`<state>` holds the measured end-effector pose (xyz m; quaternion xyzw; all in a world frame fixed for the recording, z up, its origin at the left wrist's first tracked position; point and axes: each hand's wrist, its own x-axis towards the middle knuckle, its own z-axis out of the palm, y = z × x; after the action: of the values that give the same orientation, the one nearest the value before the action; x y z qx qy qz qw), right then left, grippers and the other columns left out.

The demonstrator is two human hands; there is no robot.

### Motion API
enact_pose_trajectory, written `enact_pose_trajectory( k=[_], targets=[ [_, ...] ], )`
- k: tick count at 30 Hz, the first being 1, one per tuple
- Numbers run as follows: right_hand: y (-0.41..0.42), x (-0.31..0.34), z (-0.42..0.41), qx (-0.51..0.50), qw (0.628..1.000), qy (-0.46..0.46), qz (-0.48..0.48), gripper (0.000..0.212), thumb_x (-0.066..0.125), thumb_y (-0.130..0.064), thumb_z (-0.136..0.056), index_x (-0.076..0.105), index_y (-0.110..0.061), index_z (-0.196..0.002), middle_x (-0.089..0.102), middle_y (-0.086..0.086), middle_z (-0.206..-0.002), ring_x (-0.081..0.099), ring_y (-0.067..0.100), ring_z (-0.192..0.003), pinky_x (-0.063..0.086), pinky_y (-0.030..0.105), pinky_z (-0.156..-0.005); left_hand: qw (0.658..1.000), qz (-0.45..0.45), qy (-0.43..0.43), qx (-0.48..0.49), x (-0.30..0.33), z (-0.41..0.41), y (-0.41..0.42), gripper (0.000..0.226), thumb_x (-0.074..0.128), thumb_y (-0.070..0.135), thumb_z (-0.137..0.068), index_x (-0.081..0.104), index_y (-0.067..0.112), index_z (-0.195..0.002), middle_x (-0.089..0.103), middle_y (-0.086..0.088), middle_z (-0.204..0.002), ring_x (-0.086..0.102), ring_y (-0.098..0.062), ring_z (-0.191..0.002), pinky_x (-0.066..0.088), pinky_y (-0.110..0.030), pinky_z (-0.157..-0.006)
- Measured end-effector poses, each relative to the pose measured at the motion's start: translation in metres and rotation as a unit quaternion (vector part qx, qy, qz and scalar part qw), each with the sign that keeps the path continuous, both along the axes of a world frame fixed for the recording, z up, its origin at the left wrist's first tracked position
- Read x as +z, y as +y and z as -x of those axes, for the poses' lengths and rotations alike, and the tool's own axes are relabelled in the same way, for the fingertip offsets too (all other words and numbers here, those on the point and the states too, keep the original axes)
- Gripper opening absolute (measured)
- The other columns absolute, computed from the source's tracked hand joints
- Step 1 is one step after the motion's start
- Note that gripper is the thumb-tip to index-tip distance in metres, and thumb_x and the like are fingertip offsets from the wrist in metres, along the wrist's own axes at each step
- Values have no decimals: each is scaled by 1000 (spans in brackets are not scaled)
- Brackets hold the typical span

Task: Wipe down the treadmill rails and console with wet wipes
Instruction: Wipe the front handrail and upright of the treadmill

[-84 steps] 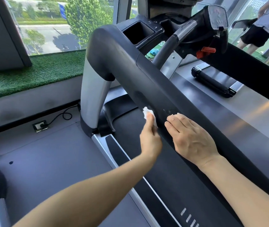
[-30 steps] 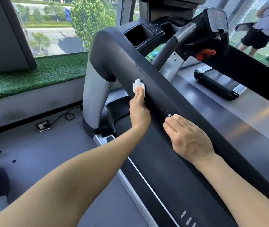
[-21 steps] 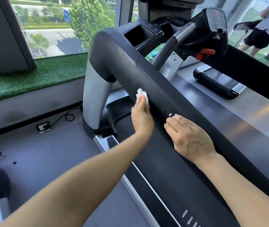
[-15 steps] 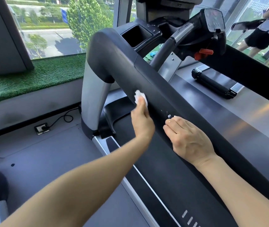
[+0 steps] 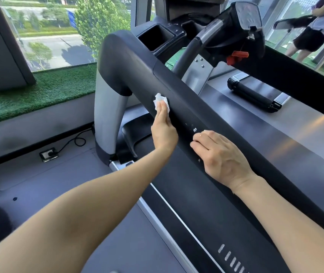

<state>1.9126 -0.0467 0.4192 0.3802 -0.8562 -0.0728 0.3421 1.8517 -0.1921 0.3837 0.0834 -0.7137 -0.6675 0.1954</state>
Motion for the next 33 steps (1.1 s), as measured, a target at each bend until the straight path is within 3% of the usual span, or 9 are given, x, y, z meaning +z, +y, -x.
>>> enact_pose_trajectory(
  k=[4,9,11,14,18,23,27,30,33],
  targets=[
    [22,5,-29,-26,998,-15,48,44,24,-1,-95,69,0,-92,65,14,-98,48,26,-97,38,34,-98,999,15,27,-38,-4,-53,35,55,34,-1,-100,32,26,-147,20,14,-155,12,18,-131,13,7,-96],
    [56,0,-61,-56,998,-8,26,25,53,4,-79,68,-1,-98,63,13,-103,49,27,-96,34,33,-104,997,18,24,-75,-6,-107,75,53,35,4,-102,30,29,-148,20,18,-154,9,37,-116,15,8,-93],
    [65,-2,-70,-52,998,-4,24,29,46,2,-81,68,-1,-100,63,13,-104,49,27,-97,32,33,-106,996,17,18,-82,-8,-124,89,54,37,3,-101,29,28,-148,21,17,-154,11,36,-117,15,8,-93],
    [75,-6,-81,-51,999,-8,16,34,38,-2,-85,68,0,-101,64,13,-103,50,27,-97,31,34,-107,994,57,26,-90,-14,-148,110,57,38,-4,-96,27,16,-149,24,6,-155,25,10,-134,15,7,-94],
    [82,-8,-84,-41,999,-16,2,33,40,-1,-83,68,0,-100,64,14,-104,51,27,-99,29,34,-108,992,74,10,-98,-4,-143,108,71,35,-11,-92,16,22,-152,10,15,-156,9,30,-118,13,11,-85],
    [79,-10,-83,-35,999,5,23,53,16,-4,-98,68,2,-100,64,14,-103,53,29,-98,34,35,-106,987,157,-24,-12,27,-63,57,85,26,-23,-78,14,15,-152,9,9,-159,14,-8,-144,6,11,-88],
    [79,-12,-82,-26,999,-4,20,45,24,-3,-98,68,1,-102,64,13,-104,54,28,-98,37,36,-105,981,174,-71,43,39,-46,43,76,27,-17,-81,25,18,-149,23,11,-156,36,-21,-134,27,-16,-93],
    [82,-14,-79,-19,1000,0,12,26,48,3,-86,67,1,-103,63,13,-105,51,28,-101,36,36,-106,988,154,8,-11,23,-88,68,62,28,-8,-93,27,20,-148,26,18,-152,27,-1,-138,19,-4,-102],
    [83,-16,-79,-22,1000,1,-8,29,57,5,-79,67,1,-106,62,13,-107,55,29,-101,39,37,-104,983,155,23,-93,10,-129,86,74,28,-12,-89,18,28,-151,12,23,-154,11,21,-123,10,10,-89]
  ],
)
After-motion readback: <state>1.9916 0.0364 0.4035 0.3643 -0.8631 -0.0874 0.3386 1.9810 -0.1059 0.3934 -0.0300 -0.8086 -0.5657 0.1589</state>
